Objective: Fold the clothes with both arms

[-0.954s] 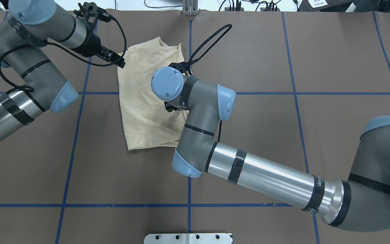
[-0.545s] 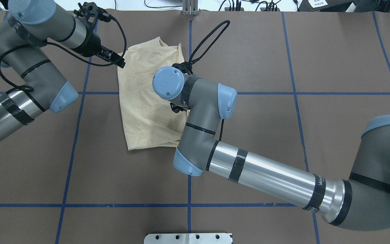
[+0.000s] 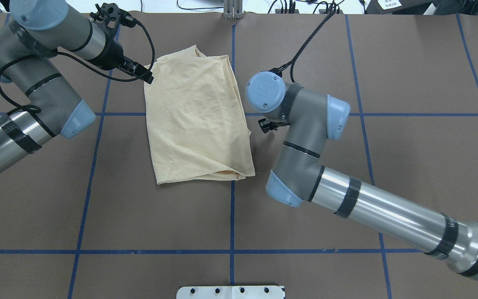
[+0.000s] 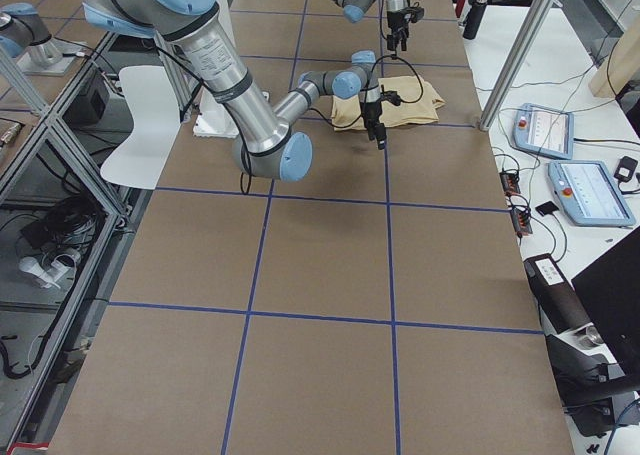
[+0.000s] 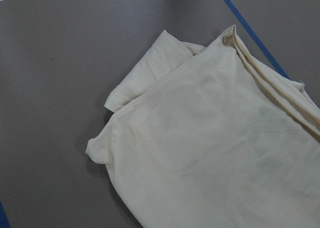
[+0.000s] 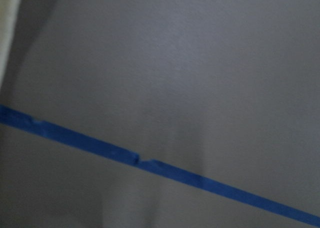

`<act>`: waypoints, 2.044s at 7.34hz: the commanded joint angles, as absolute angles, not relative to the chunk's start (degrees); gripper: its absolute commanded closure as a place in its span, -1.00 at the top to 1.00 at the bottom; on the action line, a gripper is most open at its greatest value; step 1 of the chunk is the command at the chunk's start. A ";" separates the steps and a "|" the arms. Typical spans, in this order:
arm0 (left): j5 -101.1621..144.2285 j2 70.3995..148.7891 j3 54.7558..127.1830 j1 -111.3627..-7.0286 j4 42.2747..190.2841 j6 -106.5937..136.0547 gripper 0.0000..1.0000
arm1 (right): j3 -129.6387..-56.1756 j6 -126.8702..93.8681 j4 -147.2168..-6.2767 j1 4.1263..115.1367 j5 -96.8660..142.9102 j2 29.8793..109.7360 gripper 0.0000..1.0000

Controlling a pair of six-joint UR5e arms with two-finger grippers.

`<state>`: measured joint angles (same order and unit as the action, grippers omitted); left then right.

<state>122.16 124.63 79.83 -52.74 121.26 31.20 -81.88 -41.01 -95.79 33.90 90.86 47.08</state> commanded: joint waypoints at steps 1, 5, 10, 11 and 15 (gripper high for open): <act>122.17 124.54 80.15 -52.73 121.20 31.29 1.00 | -88.68 -44.26 -94.67 36.81 95.07 51.07 0.96; 119.72 121.12 88.83 -48.72 121.29 48.09 1.00 | -88.15 -71.75 -73.52 35.86 97.56 52.12 0.98; 104.01 112.06 99.58 -31.75 115.68 73.88 1.00 | -88.07 -76.11 -69.08 35.07 97.30 53.70 0.98; 103.63 111.89 99.58 -31.38 115.66 75.92 0.86 | -88.07 -76.11 -69.08 34.98 97.29 53.70 0.98; 101.16 111.71 98.79 -28.30 115.58 79.45 0.21 | -88.07 -76.11 -69.08 34.89 97.29 53.79 0.98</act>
<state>101.38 111.80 99.03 -28.65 115.59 79.11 -88.07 -76.11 -69.08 34.93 97.30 53.78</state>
